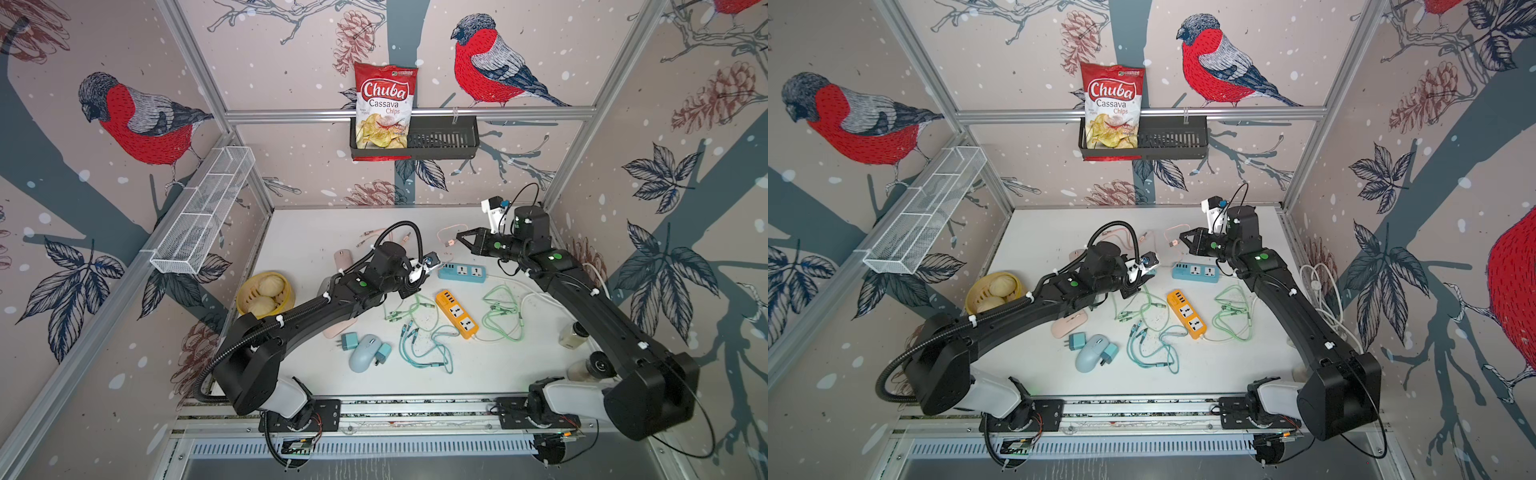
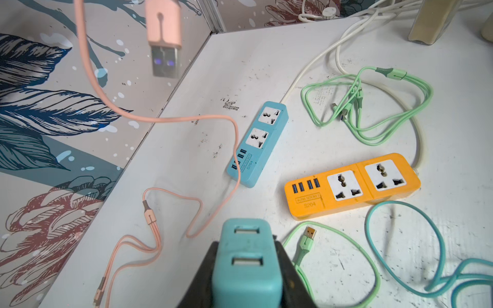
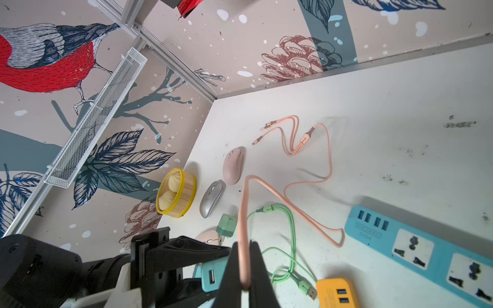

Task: Unplug the wireless mouse
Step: Place the power cord at the center of the board.

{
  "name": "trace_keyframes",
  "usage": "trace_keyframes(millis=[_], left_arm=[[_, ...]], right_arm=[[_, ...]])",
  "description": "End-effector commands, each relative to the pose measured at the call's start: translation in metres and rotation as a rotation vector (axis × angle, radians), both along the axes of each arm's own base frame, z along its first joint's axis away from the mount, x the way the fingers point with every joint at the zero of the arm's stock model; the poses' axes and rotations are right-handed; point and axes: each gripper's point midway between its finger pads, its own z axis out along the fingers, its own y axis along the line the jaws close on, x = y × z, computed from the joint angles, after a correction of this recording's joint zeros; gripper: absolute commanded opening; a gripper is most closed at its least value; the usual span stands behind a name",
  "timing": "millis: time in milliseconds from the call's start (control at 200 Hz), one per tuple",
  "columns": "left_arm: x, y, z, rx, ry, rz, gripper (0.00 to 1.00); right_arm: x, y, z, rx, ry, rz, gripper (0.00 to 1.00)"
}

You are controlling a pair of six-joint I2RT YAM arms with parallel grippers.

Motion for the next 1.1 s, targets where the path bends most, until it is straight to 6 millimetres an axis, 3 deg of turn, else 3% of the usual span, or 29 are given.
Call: trace_keyframes(millis=[0, 170, 340, 435, 545, 701, 796, 896, 996, 1096], left_arm=[[0.004, 0.004, 0.001, 0.022, -0.022, 0.020, 0.00], [0.029, 0.019, -0.006, 0.082, -0.009, 0.165, 0.00], [0.044, 0.029, 0.003, 0.042, 0.022, 0.254, 0.00], [0.043, 0.030, 0.006, 0.033, 0.032, 0.262, 0.00], [0.043, 0.031, 0.005, 0.035, 0.045, 0.274, 0.00], [0.046, 0.036, -0.001, 0.070, 0.055, 0.297, 0.00], [0.047, 0.035, -0.002, 0.068, 0.070, 0.295, 0.00], [0.047, 0.034, -0.002, 0.067, 0.075, 0.293, 0.00], [0.048, 0.035, -0.005, 0.072, 0.084, 0.297, 0.00], [0.050, 0.035, -0.006, 0.076, 0.096, 0.302, 0.00]], right_arm=[[0.012, -0.003, 0.004, -0.007, -0.032, -0.002, 0.00], [0.051, -0.008, -0.006, -0.030, -0.046, -0.083, 0.00], [0.091, -0.010, 0.042, 0.001, -0.221, -0.175, 0.00], [0.114, -0.012, 0.046, -0.003, -0.275, -0.227, 0.00], [0.148, -0.012, 0.004, -0.067, -0.197, -0.269, 0.00], [0.189, -0.009, -0.115, -0.191, 0.087, -0.262, 0.00], [0.198, -0.005, -0.166, -0.232, 0.191, -0.243, 0.00], [0.193, -0.006, -0.188, -0.232, 0.225, -0.250, 0.00], [0.184, -0.006, -0.196, -0.228, 0.237, -0.241, 0.03], [0.174, -0.007, -0.190, -0.225, 0.221, -0.224, 0.37]])
